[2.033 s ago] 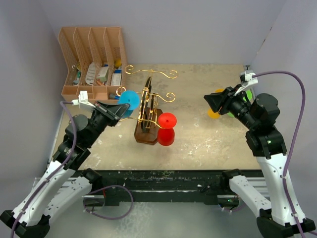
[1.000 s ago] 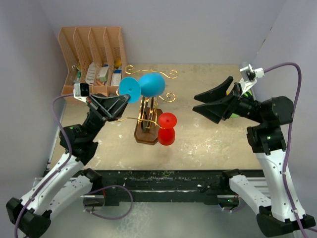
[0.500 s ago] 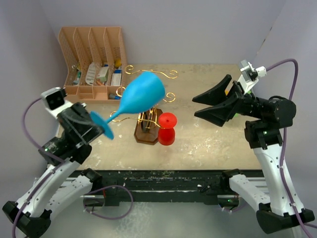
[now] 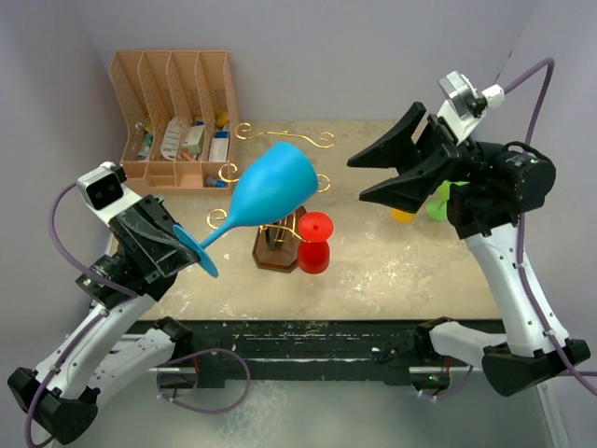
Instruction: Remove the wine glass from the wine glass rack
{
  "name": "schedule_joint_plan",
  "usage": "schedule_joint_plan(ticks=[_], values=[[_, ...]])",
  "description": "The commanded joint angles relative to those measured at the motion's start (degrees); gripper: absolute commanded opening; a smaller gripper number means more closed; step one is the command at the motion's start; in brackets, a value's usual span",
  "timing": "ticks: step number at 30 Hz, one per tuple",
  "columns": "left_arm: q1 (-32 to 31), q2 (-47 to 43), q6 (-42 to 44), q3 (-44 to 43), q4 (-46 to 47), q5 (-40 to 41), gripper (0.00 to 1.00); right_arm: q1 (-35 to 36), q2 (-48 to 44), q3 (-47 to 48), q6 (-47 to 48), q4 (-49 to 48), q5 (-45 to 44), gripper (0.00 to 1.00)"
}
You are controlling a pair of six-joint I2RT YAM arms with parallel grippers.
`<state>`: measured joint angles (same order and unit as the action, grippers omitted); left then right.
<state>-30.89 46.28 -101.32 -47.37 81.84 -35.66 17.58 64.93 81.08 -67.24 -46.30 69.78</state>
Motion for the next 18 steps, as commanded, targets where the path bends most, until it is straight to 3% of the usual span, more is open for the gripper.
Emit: schedule_joint_plan(ticks=[1, 18], values=[[-0.04, -0.85, -0.43, -0.77, 4.37, -0.29, 0.00, 2.77, 2.77, 6.79, -2.40, -6.51, 0.48, 0.65], [-0.04, -0.12, -0.07, -0.25, 4.51, -0.24, 0.00, 16.97, 13.09, 15.00, -0.02, -6.53, -2.15, 0.61]])
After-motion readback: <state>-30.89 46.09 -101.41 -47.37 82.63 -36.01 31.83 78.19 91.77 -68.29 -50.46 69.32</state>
